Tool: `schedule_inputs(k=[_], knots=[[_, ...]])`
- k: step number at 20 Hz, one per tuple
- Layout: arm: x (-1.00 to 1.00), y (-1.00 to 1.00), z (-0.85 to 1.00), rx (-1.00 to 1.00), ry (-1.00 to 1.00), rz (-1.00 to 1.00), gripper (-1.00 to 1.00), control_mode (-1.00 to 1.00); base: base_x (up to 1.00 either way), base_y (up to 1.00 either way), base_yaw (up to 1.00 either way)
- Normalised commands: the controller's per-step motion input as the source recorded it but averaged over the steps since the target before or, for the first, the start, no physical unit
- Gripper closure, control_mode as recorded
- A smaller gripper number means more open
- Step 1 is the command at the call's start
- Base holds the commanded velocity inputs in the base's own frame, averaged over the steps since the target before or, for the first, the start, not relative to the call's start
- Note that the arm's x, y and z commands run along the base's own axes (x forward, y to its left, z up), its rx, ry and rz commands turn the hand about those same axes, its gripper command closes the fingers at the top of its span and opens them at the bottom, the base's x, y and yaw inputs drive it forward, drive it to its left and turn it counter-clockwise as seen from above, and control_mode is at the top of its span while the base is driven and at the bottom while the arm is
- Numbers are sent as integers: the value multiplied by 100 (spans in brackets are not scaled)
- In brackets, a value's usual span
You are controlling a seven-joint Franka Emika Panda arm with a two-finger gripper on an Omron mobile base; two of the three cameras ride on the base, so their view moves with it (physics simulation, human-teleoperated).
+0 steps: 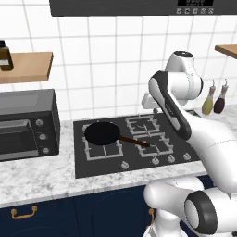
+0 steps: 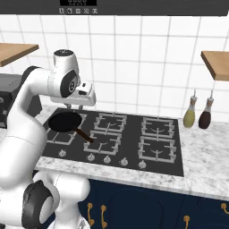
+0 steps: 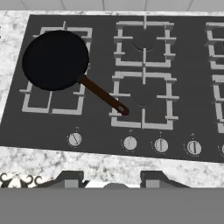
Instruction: Turn off the left burner of the stove.
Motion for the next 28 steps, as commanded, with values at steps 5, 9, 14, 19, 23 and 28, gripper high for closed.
schedule_inputs(k=[5, 9, 14, 19, 23, 28], knots=[[-5, 0, -1, 0, 1, 0, -100, -100, 0, 0, 0], [-15, 0, -6, 0, 0, 0, -100, -100, 0, 0, 0], [-29, 9, -31, -2, 0, 2, -100, -100, 0, 0, 0], [-13, 37, -55, -1, 0, 7, -100, -100, 0, 0, 0], [0, 33, -42, 0, 0, 9, -100, -100, 0, 0, 0], [0, 18, -33, 0, 2, 14, -100, -100, 0, 0, 0]])
